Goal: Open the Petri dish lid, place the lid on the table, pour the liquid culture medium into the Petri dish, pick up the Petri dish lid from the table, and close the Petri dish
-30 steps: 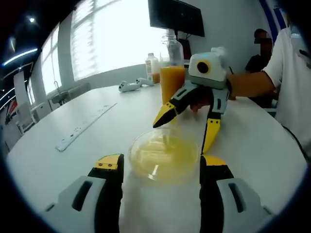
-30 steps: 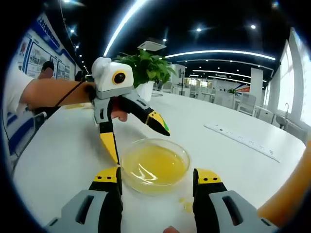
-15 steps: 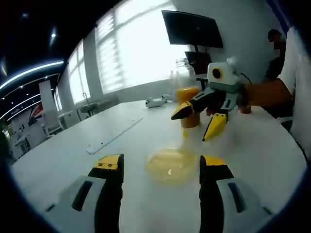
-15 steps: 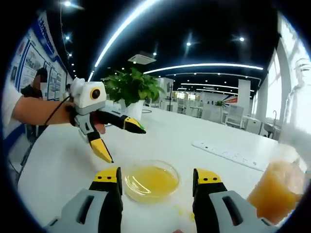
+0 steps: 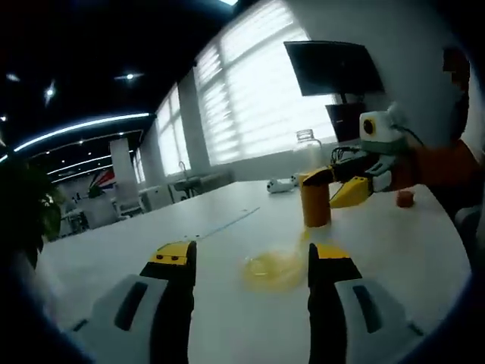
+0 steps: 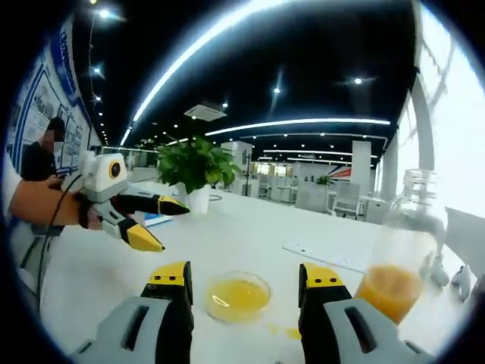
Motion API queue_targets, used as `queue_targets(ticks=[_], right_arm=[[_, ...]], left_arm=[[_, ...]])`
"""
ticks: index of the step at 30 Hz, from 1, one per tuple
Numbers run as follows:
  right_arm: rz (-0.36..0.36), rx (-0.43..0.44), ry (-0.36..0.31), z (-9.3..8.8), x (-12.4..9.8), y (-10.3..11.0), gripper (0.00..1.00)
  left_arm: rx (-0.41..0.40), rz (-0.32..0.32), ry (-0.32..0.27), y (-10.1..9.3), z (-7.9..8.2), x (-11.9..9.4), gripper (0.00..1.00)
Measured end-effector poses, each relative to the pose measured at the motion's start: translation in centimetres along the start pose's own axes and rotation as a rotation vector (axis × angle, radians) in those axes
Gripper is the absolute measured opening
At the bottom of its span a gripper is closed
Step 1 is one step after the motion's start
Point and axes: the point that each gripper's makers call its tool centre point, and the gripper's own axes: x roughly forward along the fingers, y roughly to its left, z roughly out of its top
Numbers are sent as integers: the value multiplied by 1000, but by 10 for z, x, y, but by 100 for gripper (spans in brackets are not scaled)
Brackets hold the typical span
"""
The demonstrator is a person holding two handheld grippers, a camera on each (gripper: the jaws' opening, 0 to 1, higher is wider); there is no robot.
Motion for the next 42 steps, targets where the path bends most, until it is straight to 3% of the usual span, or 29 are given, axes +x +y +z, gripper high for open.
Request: queue_targets(ticks=[6,10,16,26,42], right_arm=[[-47,-8,-40,12,-23,-7,49],[-81,-37,-43,14,-37,-13,49],[-128,-11,-75,15,-64,-19,47],[-223,11,-114,17,-110,-37,47],[-307,-16,-151,31,-159,-39,47]], left_arm=[[-22,65,-15,0,12,-15,51],[-35,103,-22,0,16,-24,51],[-62,179,-40,1,23,-45,51],[-91,312,-32,-5,16,-85,51],[-25,485,-23,-5,18,-142,50]])
